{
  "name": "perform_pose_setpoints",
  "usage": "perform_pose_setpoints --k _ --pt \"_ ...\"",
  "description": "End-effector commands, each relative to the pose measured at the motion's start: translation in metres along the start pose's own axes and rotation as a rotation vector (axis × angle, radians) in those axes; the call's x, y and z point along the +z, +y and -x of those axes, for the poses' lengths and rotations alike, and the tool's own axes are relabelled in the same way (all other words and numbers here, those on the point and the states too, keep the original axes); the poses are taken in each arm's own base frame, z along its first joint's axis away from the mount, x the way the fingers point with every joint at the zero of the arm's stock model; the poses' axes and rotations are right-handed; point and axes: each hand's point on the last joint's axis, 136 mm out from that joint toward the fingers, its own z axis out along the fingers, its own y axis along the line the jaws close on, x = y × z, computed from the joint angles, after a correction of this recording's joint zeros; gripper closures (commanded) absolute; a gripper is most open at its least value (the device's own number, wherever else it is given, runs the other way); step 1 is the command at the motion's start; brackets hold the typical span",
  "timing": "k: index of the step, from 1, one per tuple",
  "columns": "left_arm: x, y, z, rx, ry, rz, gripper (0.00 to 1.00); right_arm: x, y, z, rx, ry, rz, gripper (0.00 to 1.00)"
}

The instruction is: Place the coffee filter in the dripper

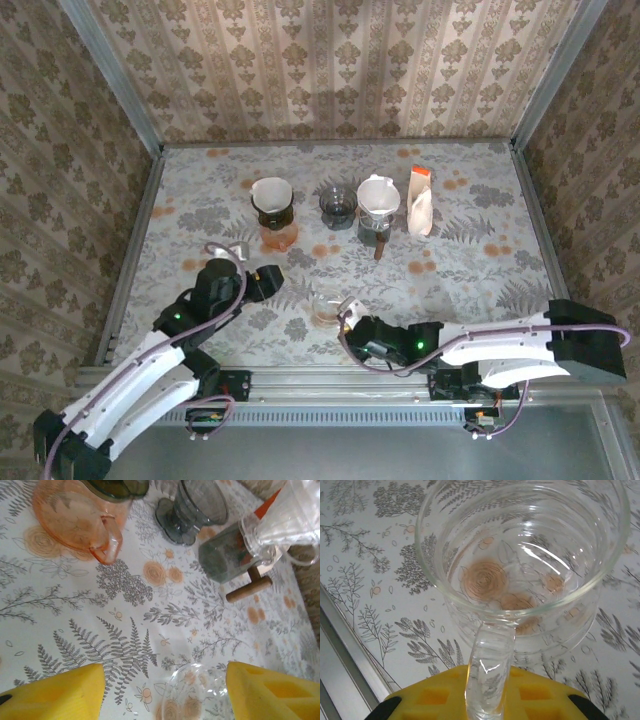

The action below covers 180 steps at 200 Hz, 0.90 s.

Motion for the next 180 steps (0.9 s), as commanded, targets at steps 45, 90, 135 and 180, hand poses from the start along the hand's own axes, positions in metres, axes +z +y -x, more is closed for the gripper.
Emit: perform_pose_setpoints --k 45,90,135,180 --pt "0.022 -0.036 0.005 0.176 -0.020 -0.037 0.34 -0.012 -0.031 -0.022 0.067 0.020 -0.120 0.63" --pt "0.041 -0.070 0.011 0.314 -0.018 -0.063 0.37 -0.024 -0.042 -0.010 0.124 -0.071 -0.145 0.41" --pt "0.085 -0.089 0.013 0.487 0.011 0.011 0.37 -0.049 -0.064 0.006 0.207 -0.211 -0.186 0.35" --pt "0.130 -0.098 0.016 0.578 0.027 0.053 0.41 -0.063 -0.071 0.006 0.241 -0.259 -0.163 0.35"
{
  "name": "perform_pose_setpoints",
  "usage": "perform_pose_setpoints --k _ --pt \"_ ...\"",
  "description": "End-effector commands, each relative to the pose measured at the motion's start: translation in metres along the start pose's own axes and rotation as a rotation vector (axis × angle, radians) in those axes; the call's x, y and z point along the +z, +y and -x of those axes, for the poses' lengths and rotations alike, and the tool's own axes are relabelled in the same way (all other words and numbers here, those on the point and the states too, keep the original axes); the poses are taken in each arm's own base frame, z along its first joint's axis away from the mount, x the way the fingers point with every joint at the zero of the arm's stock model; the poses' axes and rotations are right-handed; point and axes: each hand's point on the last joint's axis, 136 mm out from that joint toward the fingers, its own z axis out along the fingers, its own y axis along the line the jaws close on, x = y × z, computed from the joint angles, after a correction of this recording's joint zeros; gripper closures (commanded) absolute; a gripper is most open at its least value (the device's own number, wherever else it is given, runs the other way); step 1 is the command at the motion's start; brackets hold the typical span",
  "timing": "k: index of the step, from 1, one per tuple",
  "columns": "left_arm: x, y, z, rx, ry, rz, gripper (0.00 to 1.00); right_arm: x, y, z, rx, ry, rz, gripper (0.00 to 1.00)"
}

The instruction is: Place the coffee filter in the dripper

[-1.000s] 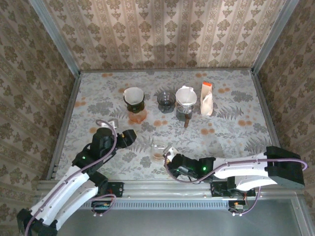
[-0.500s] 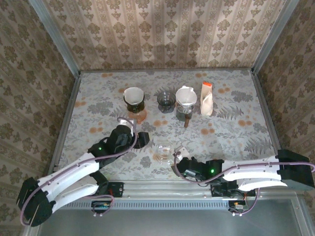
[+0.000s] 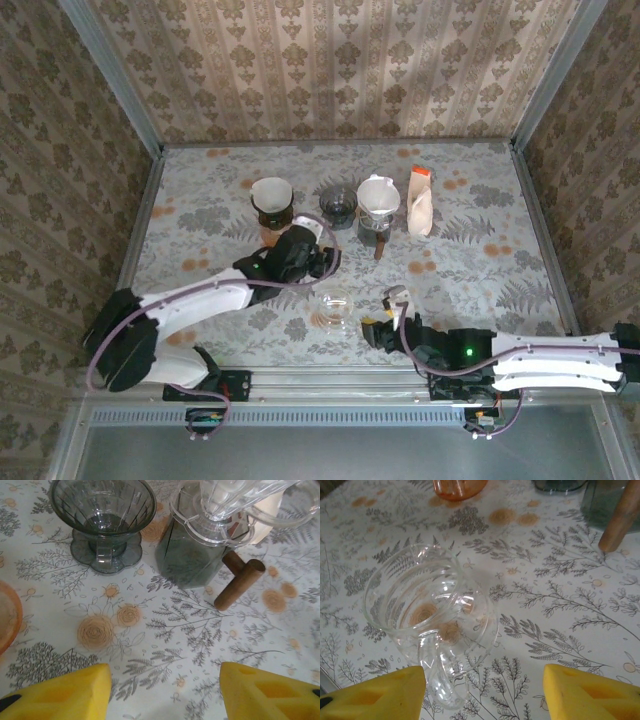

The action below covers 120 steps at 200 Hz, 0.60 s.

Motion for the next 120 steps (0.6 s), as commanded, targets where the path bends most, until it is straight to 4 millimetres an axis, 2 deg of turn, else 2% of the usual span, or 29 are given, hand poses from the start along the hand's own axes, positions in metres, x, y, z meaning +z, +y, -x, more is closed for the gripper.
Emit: perform_pose_setpoints --k 1,20,79,120 --pt "0.015 -0.004 0.019 0.086 -0.040 0.029 0.41 -0.005 -0.015 -0.004 -0.002 -0.013 -0.044 0.35" --pt "0.030 -0.004 0.019 0.104 -0.029 0.052 0.44 -0.008 -0.015 -0.001 -0.001 -0.027 -0.030 0.35" --pt "0.071 0.017 0.011 0.153 0.015 0.172 0.47 -0.011 -0.011 0.006 -0.020 -0.051 -0.006 0.35" --pt "0.085 0.033 0.015 0.158 0.005 0.241 0.48 -0.012 -0.009 0.008 -0.030 -0.057 0.006 0.34"
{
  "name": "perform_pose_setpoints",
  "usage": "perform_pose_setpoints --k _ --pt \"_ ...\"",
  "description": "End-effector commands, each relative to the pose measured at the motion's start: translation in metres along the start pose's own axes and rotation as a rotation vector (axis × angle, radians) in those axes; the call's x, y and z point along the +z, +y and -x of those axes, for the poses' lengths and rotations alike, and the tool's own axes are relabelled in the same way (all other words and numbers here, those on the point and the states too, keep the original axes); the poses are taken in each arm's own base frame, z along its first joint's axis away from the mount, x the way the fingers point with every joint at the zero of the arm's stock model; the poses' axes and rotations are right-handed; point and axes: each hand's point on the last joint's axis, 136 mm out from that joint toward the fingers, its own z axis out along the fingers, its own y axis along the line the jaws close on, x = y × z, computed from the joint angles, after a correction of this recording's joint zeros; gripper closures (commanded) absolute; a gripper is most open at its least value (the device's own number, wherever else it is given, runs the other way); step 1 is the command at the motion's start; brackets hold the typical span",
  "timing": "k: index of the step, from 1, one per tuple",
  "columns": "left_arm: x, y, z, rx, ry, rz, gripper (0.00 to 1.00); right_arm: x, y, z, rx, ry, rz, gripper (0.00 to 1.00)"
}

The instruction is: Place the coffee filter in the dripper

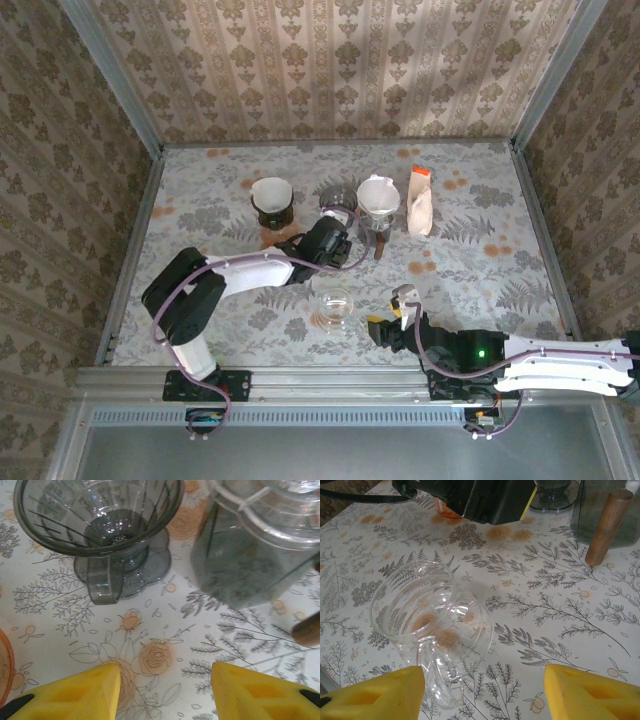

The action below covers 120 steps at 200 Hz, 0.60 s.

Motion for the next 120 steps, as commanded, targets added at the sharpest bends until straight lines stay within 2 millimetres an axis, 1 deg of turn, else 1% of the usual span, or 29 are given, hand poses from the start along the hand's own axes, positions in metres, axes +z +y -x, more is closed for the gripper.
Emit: perform_pose_setpoints --k 1,19,46,77,120 --pt "0.005 0.012 0.018 0.013 -0.053 0.060 0.48 -0.002 -0.003 -0.001 -0.028 -0.011 -0.005 0.34" --pt "0.009 0.017 0.020 0.012 -0.065 0.070 0.47 -0.003 -0.004 -0.001 -0.026 -0.012 -0.001 0.34" --pt "0.016 0.017 0.025 0.023 -0.087 0.072 0.46 -0.005 -0.007 -0.002 -0.026 -0.015 -0.004 0.34" --pt "0.027 0.027 0.026 0.009 -0.097 0.097 0.46 -0.009 -0.009 0.001 -0.022 -0.028 0.001 0.34" --pt "0.034 0.025 0.032 0.014 -0.144 0.071 0.44 -0.011 -0.013 0.000 -0.026 -0.026 -0.008 0.34"
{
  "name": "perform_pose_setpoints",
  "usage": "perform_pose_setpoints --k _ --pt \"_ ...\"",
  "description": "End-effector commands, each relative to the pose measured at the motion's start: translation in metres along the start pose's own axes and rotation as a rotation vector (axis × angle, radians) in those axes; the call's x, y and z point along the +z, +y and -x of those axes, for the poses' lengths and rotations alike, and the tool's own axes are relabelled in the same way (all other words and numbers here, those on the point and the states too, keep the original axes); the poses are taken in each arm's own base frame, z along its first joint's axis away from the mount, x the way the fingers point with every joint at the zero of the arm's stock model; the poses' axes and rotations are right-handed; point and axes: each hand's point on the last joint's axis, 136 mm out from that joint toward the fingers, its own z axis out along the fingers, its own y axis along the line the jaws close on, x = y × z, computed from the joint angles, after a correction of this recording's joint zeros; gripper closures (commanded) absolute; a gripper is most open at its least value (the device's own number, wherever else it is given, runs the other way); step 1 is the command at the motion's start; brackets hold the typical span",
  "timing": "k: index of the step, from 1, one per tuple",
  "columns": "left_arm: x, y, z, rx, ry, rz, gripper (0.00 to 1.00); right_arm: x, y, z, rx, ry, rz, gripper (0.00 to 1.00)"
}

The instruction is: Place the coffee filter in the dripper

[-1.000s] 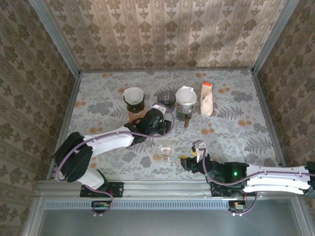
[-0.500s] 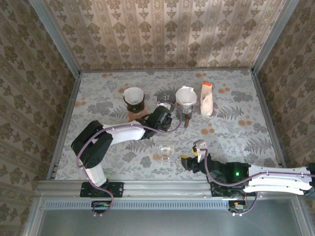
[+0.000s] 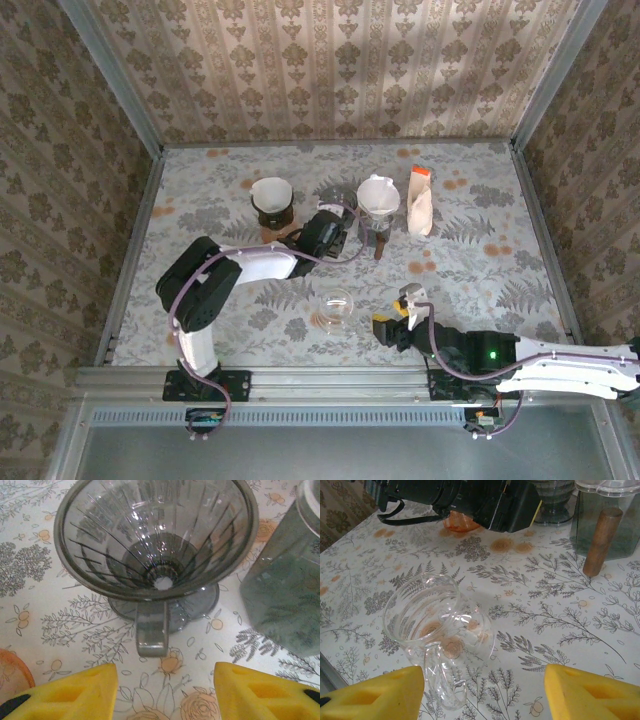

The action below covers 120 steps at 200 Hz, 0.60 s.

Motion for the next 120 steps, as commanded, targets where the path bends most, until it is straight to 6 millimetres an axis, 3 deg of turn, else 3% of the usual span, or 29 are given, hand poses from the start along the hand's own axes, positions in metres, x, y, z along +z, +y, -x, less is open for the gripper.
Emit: perform_pose_setpoints --k 1,47,120 --pt "0.004 -0.002 0.018 0.012 -0.072 -0.009 0.44 0.000 -0.010 -0.009 -0.043 0.016 -0.036 0.34" --pt "0.015 0.005 0.021 0.002 -0.088 0.002 0.45 -0.001 -0.011 -0.010 -0.047 0.020 -0.039 0.34" --pt "0.025 0.001 0.027 0.038 -0.122 -0.018 0.52 -0.001 -0.013 -0.016 -0.041 0.037 -0.040 0.33"
